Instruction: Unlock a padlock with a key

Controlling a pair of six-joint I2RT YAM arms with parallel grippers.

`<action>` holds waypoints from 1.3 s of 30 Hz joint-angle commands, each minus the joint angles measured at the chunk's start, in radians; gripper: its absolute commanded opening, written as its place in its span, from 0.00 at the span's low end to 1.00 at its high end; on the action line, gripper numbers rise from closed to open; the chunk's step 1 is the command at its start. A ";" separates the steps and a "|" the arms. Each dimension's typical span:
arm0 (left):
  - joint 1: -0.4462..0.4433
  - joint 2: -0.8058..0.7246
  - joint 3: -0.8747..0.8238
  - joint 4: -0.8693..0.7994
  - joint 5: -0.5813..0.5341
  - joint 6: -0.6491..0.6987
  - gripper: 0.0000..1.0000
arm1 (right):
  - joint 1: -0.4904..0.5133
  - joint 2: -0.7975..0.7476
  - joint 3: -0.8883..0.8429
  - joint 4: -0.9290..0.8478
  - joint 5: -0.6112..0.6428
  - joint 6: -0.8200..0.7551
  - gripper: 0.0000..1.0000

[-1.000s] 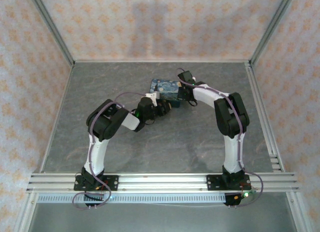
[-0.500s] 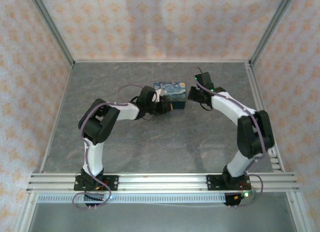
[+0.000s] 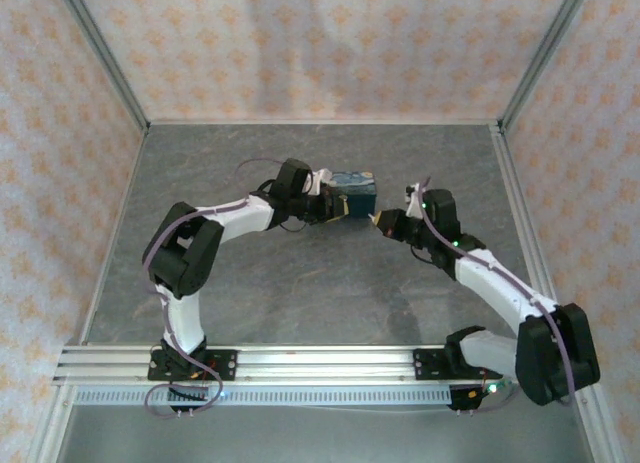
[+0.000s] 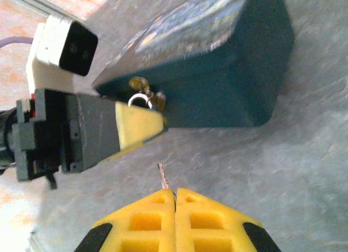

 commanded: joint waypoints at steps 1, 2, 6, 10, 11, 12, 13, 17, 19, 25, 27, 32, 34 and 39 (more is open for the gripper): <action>0.003 -0.034 0.021 0.041 0.038 -0.038 0.16 | -0.009 -0.045 -0.068 0.208 -0.084 0.120 0.00; 0.005 -0.037 0.020 0.044 0.036 -0.043 0.16 | -0.009 -0.049 -0.087 0.227 -0.081 0.138 0.00; 0.004 -0.051 -0.007 0.107 0.024 -0.084 0.17 | 0.000 -0.050 -0.160 0.323 -0.045 0.217 0.00; 0.001 -0.056 -0.031 0.154 0.006 -0.115 0.17 | 0.055 -0.016 -0.190 0.403 0.033 0.249 0.00; 0.000 -0.056 -0.039 0.174 0.003 -0.129 0.17 | 0.065 0.002 -0.195 0.431 0.046 0.264 0.00; 0.000 -0.054 -0.044 0.192 0.001 -0.142 0.17 | 0.074 0.026 -0.207 0.488 0.058 0.288 0.00; 0.000 -0.053 -0.046 0.204 0.000 -0.150 0.18 | 0.080 0.047 -0.220 0.545 0.073 0.314 0.00; -0.003 -0.044 -0.063 0.255 -0.010 -0.187 0.18 | 0.107 0.141 -0.230 0.675 0.128 0.375 0.00; -0.005 -0.034 -0.071 0.287 -0.008 -0.211 0.18 | 0.118 0.188 -0.229 0.730 0.147 0.404 0.00; -0.006 -0.017 -0.091 0.359 -0.011 -0.254 0.18 | 0.125 0.333 -0.233 0.936 0.146 0.489 0.00; -0.007 -0.016 -0.097 0.377 -0.010 -0.265 0.17 | 0.131 0.370 -0.230 0.979 0.146 0.505 0.00; -0.009 -0.014 -0.104 0.398 -0.013 -0.278 0.18 | 0.139 0.433 -0.219 1.062 0.143 0.537 0.00; -0.009 -0.014 -0.104 0.405 -0.014 -0.282 0.18 | 0.139 0.446 -0.217 1.085 0.138 0.544 0.00; -0.008 -0.009 -0.104 0.416 -0.014 -0.286 0.18 | 0.139 0.456 -0.222 1.125 0.126 0.553 0.00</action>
